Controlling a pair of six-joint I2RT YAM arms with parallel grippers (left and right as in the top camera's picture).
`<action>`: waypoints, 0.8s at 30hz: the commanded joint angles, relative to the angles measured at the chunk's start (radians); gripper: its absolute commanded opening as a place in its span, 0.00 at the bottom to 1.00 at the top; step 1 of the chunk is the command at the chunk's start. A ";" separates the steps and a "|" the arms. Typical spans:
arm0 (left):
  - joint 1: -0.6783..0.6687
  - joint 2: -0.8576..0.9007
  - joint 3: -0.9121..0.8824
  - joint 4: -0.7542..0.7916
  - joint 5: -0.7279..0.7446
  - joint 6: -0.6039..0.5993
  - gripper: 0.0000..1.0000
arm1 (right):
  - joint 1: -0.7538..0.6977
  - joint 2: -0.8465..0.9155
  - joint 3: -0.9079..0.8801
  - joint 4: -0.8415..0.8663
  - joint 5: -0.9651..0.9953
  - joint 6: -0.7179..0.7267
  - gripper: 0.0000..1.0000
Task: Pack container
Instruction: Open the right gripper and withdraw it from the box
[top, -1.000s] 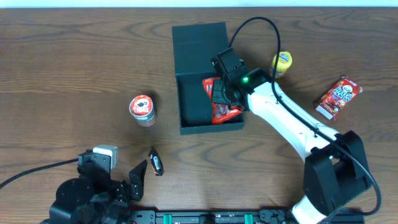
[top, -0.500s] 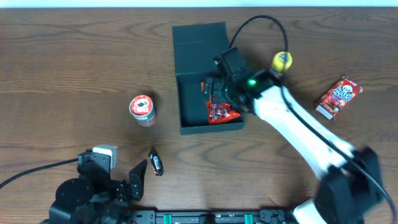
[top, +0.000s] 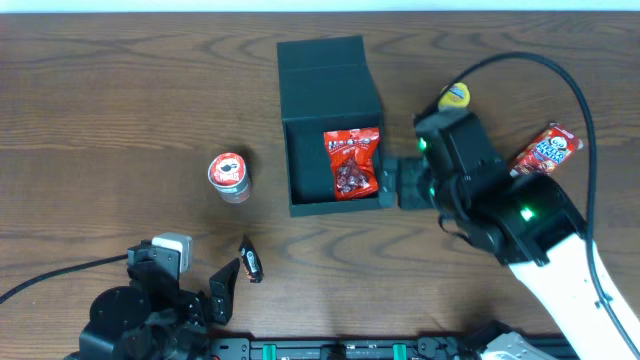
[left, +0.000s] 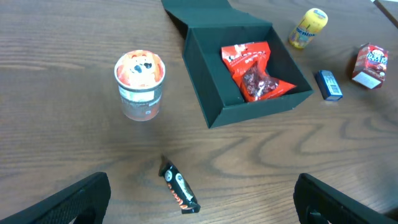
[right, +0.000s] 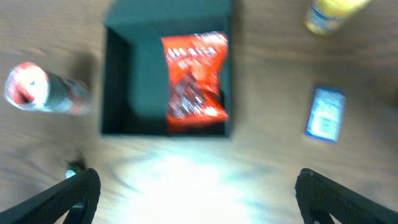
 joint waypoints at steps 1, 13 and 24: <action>0.006 0.005 0.011 -0.002 0.013 -0.004 0.95 | 0.066 -0.045 -0.001 -0.064 0.089 -0.023 0.99; 0.006 0.169 -0.050 0.035 -0.101 -0.113 0.95 | 0.382 -0.178 -0.200 -0.119 0.231 0.148 0.99; 0.006 0.455 -0.126 0.209 -0.187 -0.116 0.95 | 0.456 -0.180 -0.349 -0.078 0.233 0.276 0.99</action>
